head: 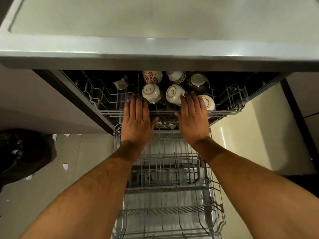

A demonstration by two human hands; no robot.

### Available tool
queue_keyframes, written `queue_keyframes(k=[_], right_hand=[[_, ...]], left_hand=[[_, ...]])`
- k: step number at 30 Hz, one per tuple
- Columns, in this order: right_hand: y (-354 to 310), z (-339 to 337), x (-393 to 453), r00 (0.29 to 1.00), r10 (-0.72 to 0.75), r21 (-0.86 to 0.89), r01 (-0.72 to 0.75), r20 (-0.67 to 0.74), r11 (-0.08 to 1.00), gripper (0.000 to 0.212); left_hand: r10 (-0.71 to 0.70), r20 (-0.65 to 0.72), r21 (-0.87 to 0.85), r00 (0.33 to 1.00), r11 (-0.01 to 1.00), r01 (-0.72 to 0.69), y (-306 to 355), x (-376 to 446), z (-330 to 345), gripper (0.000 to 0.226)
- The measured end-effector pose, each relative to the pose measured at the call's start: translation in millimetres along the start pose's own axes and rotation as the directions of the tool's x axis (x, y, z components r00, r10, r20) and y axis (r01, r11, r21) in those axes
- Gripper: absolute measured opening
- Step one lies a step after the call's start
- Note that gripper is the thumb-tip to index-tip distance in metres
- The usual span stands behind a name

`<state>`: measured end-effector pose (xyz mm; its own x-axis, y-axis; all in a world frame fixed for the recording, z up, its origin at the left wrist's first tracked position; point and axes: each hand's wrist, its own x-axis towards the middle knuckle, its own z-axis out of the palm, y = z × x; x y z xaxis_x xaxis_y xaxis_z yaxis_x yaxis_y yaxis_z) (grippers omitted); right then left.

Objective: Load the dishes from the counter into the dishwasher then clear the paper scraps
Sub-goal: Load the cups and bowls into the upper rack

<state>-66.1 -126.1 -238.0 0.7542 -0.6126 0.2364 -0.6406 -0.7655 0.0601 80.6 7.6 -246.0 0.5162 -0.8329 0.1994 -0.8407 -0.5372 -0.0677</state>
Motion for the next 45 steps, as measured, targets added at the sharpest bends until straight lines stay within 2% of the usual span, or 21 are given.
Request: queue_keyframes(k=[10, 21, 25, 30, 37, 45], right_hand=[[12.4, 2.2, 54.7, 1.0, -0.004, -0.01, 0.004, 0.012, 1.0, 0.054], [13.3, 7.3, 53.2, 1.0, -0.018, 0.0, 0.018, 0.001, 1.0, 0.054], [8.9, 3.6, 49.3, 1.0, -0.013, -0.009, 0.012, -0.005, 1.0, 0.052], [8.2, -7.1, 43.6, 0.999, -0.015, -0.007, 0.015, 0.048, 1.0, 0.053], [-4.9, -46.5, 17.8, 0.993, -0.006, -0.008, 0.007, 0.116, 1.0, 0.065], [-56.2, -133.8, -21.0, 0.986, -0.012, -0.005, 0.013, 0.167, 1.0, 0.065]], left_hand=[[0.01, 0.019, -0.003, 1.0, 1.0, -0.01, -2.5, 53.4, 1.2, 0.077], [0.015, 0.056, 0.027, 0.998, 1.0, -0.016, -4.8, 50.6, 5.3, 0.079], [0.037, 0.047, 0.042, 0.998, 0.998, -0.039, -8.6, 46.2, -2.6, 0.072], [0.082, 0.089, 0.059, 0.993, 0.994, -0.088, -13.1, 41.5, -9.9, 0.069], [0.027, 0.039, 0.018, 0.999, 0.999, -0.028, -25.4, 11.6, -51.6, 0.07], [-0.043, 0.007, -0.075, 0.999, 0.996, 0.044, -65.1, -61.2, -134.0, 0.07]])
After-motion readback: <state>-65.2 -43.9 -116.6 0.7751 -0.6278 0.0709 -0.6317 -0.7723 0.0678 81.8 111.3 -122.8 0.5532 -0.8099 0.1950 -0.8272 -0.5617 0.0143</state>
